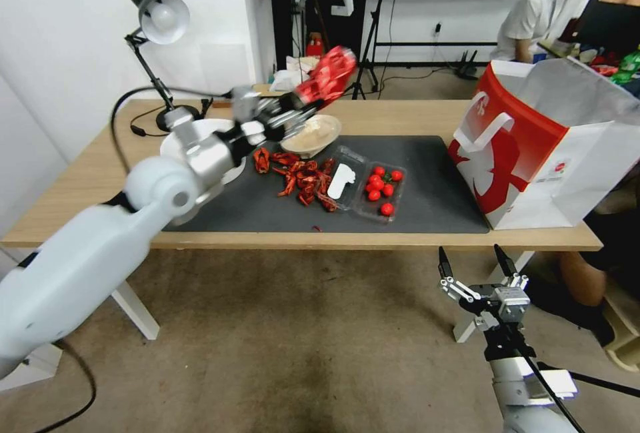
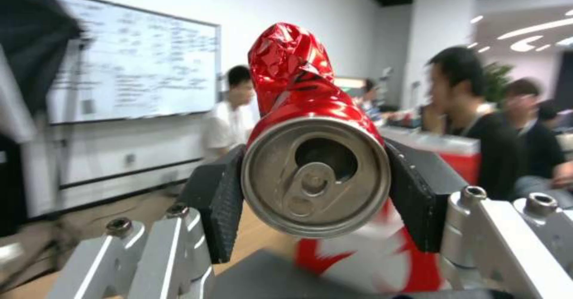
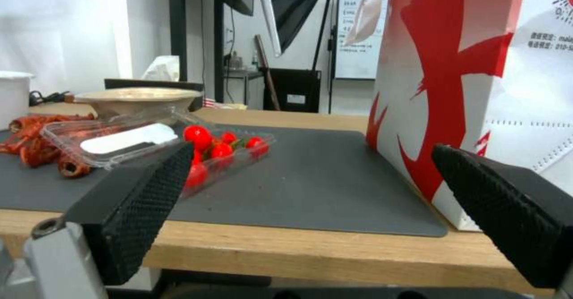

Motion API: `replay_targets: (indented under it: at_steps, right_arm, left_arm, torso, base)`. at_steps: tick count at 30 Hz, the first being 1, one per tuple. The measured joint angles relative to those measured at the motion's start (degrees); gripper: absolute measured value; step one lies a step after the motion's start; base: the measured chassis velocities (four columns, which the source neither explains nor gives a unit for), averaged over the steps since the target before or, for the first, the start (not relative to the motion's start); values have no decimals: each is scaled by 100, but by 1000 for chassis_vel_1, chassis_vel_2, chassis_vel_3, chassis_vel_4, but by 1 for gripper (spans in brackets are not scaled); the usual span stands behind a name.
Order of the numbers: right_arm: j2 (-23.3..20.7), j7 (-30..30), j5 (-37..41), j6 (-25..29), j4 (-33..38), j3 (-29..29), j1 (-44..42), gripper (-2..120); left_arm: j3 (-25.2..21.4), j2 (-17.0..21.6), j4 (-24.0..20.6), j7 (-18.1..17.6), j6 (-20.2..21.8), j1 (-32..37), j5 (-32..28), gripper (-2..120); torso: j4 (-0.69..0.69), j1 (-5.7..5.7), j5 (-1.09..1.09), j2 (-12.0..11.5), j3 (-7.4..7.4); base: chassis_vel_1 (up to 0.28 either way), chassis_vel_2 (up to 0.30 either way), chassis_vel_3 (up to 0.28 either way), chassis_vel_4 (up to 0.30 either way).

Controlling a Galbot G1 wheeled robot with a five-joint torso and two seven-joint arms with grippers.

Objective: Pick up the trash from the table and place it into the takeout bag.

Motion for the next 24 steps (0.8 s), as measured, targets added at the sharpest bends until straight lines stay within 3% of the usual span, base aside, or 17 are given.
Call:
replay_targets:
  at_steps: [12, 15, 20, 23, 24]
  right_arm:
    - [-20, 19, 0, -43, -29, 79, -9, 100]
    - [-16, 20, -6, -61, -33, 80, -7, 100]
    - [5, 22, -10, -73, -21, 103, -10, 100]
    - [45, 25, -16, -79, -8, 152, -37, 100]
    - [45, 25, -16, -79, -8, 152, -37, 100]
  left_arm:
    - [1100, -814, 288, -193, 41, -1012, -420, 53]
    - [1503, -1237, 576, -248, 43, -1434, -506, 53]
    - [1774, -1641, 872, -310, 45, -1777, -623, 53]
    - [2136, -2247, 1324, -497, 62, -2295, -946, 53]
    - [2136, -2247, 1324, -497, 62, -2295, -946, 53]
  torso:
    - [2, 0, -2, 0, 0]
    - [2, -1, 0, 0, 0]
    - [2, 0, 0, 0, 0]
    - [-2, -1, 0, 0, -1]
    - [-2, -1, 0, 0, -1]
  base:
    - [0, 0, 0, 0]
    - [0, 0, 0, 0]
    - [0, 0, 0, 0]
    - [0, 0, 0, 0]
    - [0, 0, 0, 0]
